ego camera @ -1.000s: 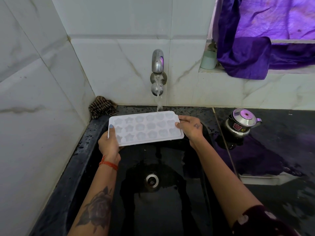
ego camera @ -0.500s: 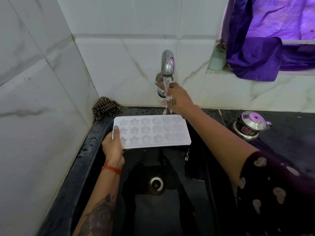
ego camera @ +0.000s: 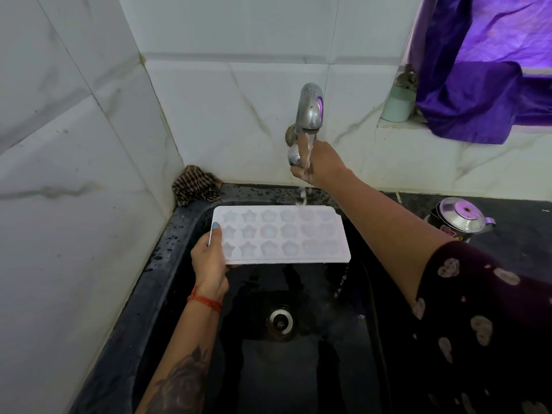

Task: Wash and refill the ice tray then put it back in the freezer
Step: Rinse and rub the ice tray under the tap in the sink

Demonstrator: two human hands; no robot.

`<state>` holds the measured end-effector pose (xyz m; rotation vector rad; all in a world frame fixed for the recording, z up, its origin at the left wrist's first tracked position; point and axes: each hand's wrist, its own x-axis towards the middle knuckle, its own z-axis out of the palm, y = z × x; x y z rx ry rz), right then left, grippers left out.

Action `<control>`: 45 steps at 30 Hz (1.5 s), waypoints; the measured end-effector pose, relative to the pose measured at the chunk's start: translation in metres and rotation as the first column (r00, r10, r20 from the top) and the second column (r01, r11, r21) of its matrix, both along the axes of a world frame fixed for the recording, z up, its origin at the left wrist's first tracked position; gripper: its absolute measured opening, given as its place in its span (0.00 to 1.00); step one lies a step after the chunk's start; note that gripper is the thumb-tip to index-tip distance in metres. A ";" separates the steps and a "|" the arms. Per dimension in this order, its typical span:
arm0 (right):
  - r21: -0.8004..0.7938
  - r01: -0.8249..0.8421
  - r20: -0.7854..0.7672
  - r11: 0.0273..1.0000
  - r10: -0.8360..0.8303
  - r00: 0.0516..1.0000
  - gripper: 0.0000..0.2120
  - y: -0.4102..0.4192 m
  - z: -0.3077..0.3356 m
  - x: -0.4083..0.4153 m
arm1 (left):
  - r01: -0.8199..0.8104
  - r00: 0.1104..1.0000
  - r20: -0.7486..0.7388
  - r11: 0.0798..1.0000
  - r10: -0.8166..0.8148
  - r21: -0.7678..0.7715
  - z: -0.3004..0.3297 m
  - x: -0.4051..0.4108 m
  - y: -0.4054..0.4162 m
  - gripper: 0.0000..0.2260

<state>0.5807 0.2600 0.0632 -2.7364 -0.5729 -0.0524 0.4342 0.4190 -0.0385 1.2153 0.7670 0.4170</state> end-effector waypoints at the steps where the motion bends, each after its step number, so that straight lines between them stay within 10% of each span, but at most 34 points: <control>1: 0.031 -0.004 0.012 1.000 0.003 1.000 0.20 -0.001 0.000 -0.001 | 0.003 1.000 0.001 1.000 -0.003 0.003 0.001 -0.001 -0.001 0.11; 10: 0.202 0.051 -0.149 0.978 -0.021 0.989 0.28 -0.031 -0.021 -0.014 | 0.008 1.000 -0.009 1.000 -0.007 0.010 0.004 -0.011 -0.007 0.10; 18: 0.375 0.240 -0.217 0.895 -0.167 0.962 0.12 -0.069 -0.074 -0.087 | 0.003 0.999 -0.036 1.000 -0.002 0.018 0.005 -0.029 -0.011 0.10; 30: 0.249 0.139 -0.358 0.959 -0.042 0.933 0.26 -0.086 -0.081 -0.144 | -0.019 0.999 -0.038 1.000 0.019 0.009 0.011 -0.071 -0.020 0.11; 45: 0.126 0.038 -0.112 0.991 -0.024 0.993 0.25 -0.113 -0.078 -0.180 | -0.015 1.000 -0.007 1.000 0.015 0.014 0.020 -0.112 -0.043 0.11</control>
